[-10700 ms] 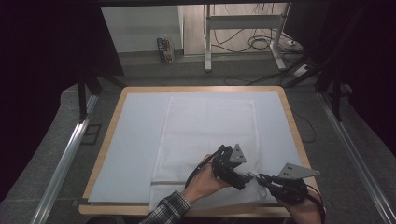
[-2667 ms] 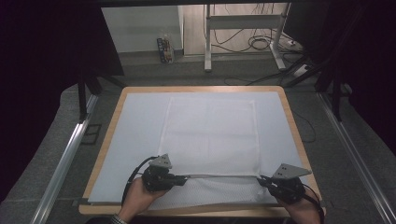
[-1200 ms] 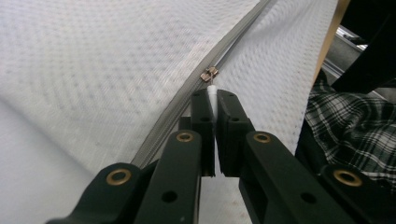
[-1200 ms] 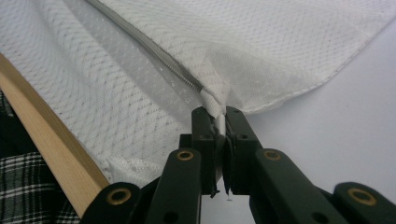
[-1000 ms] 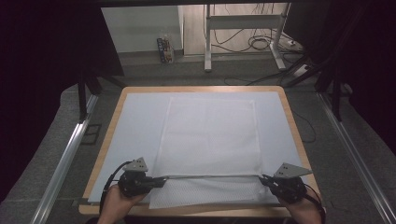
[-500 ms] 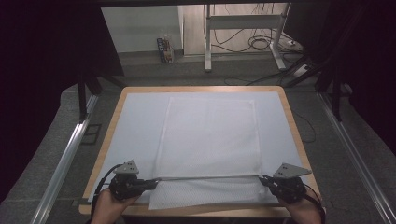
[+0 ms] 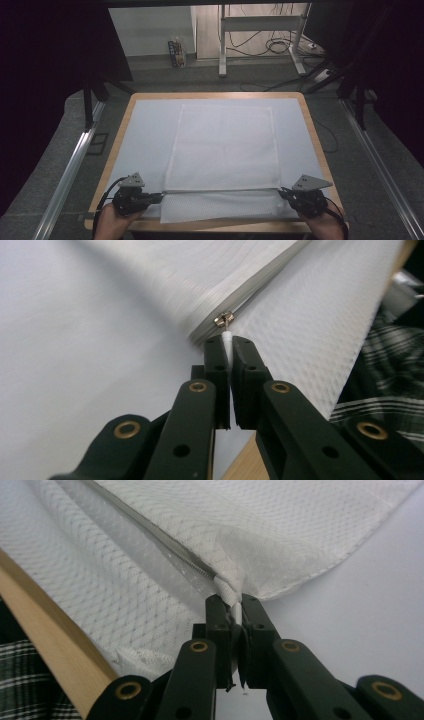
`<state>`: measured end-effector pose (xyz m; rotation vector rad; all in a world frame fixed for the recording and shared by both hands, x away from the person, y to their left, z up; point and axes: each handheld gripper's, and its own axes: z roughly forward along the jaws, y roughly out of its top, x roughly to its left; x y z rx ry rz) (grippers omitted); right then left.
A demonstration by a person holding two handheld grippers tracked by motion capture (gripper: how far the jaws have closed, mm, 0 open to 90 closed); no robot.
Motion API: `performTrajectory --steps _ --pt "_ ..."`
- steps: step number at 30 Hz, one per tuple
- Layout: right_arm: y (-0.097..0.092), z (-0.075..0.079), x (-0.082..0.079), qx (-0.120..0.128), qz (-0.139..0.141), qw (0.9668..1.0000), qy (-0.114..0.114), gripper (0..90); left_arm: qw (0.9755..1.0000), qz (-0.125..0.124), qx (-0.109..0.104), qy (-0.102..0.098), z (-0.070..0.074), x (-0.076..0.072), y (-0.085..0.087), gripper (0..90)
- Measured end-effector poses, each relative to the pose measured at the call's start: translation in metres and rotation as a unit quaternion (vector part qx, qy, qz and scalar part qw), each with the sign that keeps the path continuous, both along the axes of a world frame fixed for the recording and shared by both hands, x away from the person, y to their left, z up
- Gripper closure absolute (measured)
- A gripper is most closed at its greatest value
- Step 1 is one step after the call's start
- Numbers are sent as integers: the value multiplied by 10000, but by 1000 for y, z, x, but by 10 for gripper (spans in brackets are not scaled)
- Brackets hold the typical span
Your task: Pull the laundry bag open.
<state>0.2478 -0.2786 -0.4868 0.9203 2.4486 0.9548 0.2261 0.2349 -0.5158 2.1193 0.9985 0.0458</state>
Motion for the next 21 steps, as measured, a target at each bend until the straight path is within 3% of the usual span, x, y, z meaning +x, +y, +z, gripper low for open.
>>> performTrajectory --steps 1,6,12,15,20,21 --pt "-1 0 1 70 15 10000 20 843 10000 7 -61 12 0 0 1 875" --pt "-1 0 0 49 13 10000 52 842 9999 102 27 47 -2 0 3 875" --pt "0 -9 4 -138 26 9989 438 825 9995 -36 142 270 -5 2 -3 871" --pt "-1 -10 4 -162 26 9986 500 804 9991 -101 246 322 -7 3 -6 869" --pt "1 -16 5 -327 67 9967 742 735 9988 -97 435 218 -8 3 -10 859" --pt "2 -16 3 -368 108 9963 768 688 9987 -93 466 202 -9 3 -10 856"
